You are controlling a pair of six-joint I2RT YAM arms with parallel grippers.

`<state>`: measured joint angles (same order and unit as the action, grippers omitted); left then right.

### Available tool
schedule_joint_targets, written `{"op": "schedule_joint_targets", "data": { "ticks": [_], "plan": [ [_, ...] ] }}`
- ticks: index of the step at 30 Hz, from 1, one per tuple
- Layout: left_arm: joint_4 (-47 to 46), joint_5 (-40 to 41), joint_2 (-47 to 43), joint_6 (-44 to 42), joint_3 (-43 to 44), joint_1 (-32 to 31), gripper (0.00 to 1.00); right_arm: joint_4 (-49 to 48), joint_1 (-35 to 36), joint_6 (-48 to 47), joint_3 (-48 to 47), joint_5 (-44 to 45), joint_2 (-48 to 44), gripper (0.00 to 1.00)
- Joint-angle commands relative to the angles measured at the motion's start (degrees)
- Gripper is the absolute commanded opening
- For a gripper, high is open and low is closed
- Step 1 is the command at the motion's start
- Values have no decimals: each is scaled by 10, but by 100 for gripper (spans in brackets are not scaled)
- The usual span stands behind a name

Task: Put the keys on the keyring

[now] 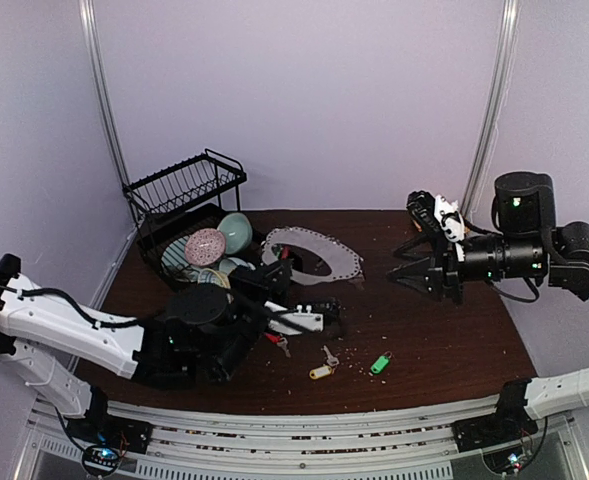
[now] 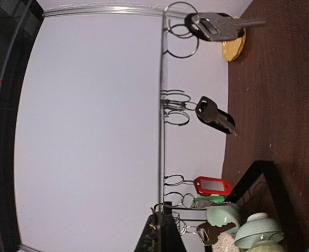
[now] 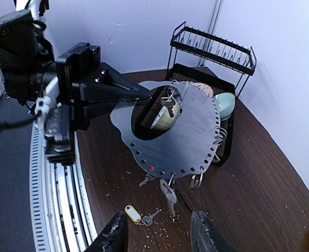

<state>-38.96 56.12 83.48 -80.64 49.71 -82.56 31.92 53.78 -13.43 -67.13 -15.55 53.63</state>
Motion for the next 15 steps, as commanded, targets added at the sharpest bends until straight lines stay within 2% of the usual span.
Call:
{"op": "schedule_joint_targets", "data": {
  "ticks": [1, 4, 9, 12, 15],
  "plan": [
    [432, -94, -44, 388, 126, 16, 0, -60, -9, 32, 16, 54, -23, 44],
    [544, -130, -20, 470, 163, 17, 0, -73, -11, 43, 27, 84, -31, 44],
    [720, -245, 55, 613, 237, 30, 0, -91, -14, 63, 35, 139, -43, 44],
    [779, -299, 80, 674, 268, 54, 0, -94, -16, 65, 38, 151, -51, 46],
    [785, -315, 84, 695, 263, 68, 0, -96, -17, 70, 45, 149, -53, 46]
  ]
}}
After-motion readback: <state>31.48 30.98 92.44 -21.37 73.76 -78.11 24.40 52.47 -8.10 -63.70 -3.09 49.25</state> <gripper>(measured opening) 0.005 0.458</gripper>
